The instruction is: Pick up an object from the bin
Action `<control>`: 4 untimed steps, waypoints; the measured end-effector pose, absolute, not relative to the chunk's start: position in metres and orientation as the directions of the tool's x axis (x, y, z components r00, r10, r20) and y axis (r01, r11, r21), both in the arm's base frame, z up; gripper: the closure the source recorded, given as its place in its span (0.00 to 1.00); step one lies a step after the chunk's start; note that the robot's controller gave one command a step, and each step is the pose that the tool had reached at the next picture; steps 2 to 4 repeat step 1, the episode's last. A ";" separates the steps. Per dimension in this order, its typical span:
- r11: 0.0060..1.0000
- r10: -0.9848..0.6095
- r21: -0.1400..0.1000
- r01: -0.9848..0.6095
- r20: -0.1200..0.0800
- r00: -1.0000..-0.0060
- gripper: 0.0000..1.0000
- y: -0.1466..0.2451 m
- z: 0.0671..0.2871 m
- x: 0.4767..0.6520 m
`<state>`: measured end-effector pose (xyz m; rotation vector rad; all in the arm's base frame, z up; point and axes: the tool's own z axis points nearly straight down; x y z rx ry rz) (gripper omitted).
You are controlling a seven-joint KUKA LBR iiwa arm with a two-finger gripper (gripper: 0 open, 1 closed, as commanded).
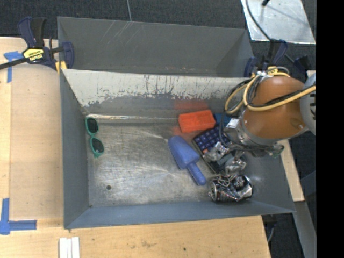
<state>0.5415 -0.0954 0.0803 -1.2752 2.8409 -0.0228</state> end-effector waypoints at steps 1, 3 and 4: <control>0.718 -0.696 -0.008 -0.696 -0.005 -0.718 1.00 -0.117 0.245 0.513; 0.718 -0.696 -0.008 -0.696 -0.005 -0.718 1.00 -0.117 0.245 0.513; 0.718 -0.696 -0.008 -0.696 -0.005 -0.718 1.00 -0.117 0.245 0.513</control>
Offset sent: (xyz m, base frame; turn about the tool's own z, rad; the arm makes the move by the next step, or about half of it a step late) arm 0.0000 0.0000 0.0000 0.0000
